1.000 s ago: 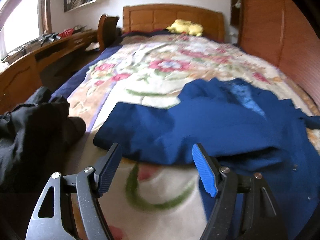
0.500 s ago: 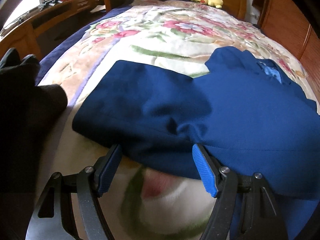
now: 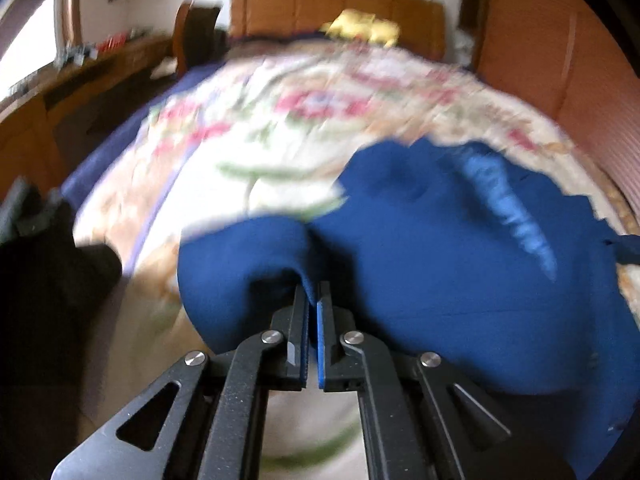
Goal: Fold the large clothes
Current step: 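Fold the gripped side inward over the jacket and open the left tool, then grasp the jacket side edge nearest the right tool with the right tool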
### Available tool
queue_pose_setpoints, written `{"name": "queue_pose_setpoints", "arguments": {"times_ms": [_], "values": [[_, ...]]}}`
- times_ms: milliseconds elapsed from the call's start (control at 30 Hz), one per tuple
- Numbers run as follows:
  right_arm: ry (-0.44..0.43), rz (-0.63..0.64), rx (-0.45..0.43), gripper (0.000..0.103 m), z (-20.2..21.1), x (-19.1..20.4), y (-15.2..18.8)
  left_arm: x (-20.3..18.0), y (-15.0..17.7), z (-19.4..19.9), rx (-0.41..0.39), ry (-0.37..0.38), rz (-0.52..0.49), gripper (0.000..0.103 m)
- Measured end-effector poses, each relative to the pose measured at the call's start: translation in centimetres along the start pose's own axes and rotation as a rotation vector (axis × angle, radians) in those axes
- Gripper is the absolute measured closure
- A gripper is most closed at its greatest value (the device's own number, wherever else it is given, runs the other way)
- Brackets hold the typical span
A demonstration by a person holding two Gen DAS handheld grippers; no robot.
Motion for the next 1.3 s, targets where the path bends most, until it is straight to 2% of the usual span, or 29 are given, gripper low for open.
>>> {"name": "queue_pose_setpoints", "arguments": {"times_ms": [133,233,400,533,633,700,733,767,900,1000,1033,1067,1300], "values": [[0.018,-0.015,-0.009,0.0,0.5,-1.1,0.0,-4.5,-1.5,4.5,-0.105,0.043,-0.082,0.1],[0.039,-0.035,-0.019,0.0,1.1,-2.3,0.1,-8.9,-2.6,8.0,-0.176,0.108,-0.155,0.1],[0.077,-0.079,-0.035,0.0,2.3,-4.4,0.3,-14.9,-3.1,10.4,-0.213,0.161,-0.275,0.1],[0.094,-0.1,-0.037,0.0,2.8,-5.2,0.6,-17.5,-1.6,10.6,-0.214,0.14,-0.347,0.1],[0.09,-0.111,-0.037,0.0,3.0,-5.4,0.7,-18.0,0.0,10.5,-0.212,0.13,-0.365,0.089],[0.086,-0.11,-0.038,0.0,3.2,-5.1,0.7,-17.6,1.1,10.8,-0.231,0.113,-0.349,0.076],[0.084,-0.108,-0.038,0.0,3.3,-5.1,0.7,-17.4,1.6,10.9,-0.241,0.115,-0.338,0.066],[0.083,-0.104,-0.037,0.0,3.3,-4.8,0.7,-16.9,2.2,11.1,-0.249,0.123,-0.325,0.062],[0.079,-0.085,-0.03,0.0,3.3,-4.2,0.8,-15.4,4.0,11.1,-0.242,0.151,-0.275,0.06],[0.077,-0.072,-0.022,0.0,2.9,-4.2,0.8,-14.1,5.2,10.7,-0.23,0.169,-0.238,0.048],[0.076,-0.068,-0.019,0.0,2.8,-4.2,0.8,-13.5,5.6,10.5,-0.23,0.167,-0.226,0.035],[0.074,-0.065,-0.014,0.0,2.5,-4.1,0.7,-13.1,5.9,10.3,-0.232,0.162,-0.215,0.027],[0.044,-0.036,0.024,0.001,0.7,-3.2,0.3,-10.8,7.3,9.4,-0.233,0.139,-0.175,0.025]]}}
Point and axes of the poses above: each gripper's, at about its wrist camera, not at the fingertips, and z roughly against the way its jaws point, x to its left, y to its underside, the point moved 3 cm from there along -z, roughly the way its jaws point, and after that the axes turned 10 degrees about x, right-handed, at the moved point
